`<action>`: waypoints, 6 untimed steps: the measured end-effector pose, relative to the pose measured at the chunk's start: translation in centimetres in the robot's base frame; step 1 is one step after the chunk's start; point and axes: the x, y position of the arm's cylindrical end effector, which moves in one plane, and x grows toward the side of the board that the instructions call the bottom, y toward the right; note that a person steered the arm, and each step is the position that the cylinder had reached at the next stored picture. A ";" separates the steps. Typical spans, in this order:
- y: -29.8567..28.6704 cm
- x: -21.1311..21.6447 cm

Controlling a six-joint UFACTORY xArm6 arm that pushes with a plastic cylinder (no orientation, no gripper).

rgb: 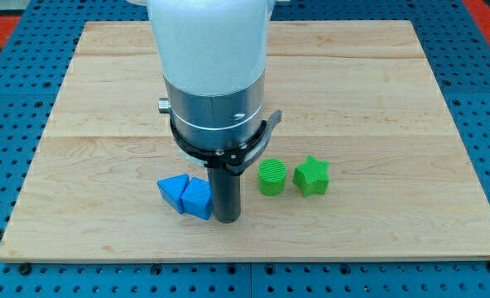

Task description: Separate blue cube from blue triangle

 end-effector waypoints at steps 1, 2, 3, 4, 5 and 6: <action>-2.6 -3.8; -2.3 -4.2; 1.4 -2.6; 1.3 0.1; -2.7 -2.2; -6.8 -5.5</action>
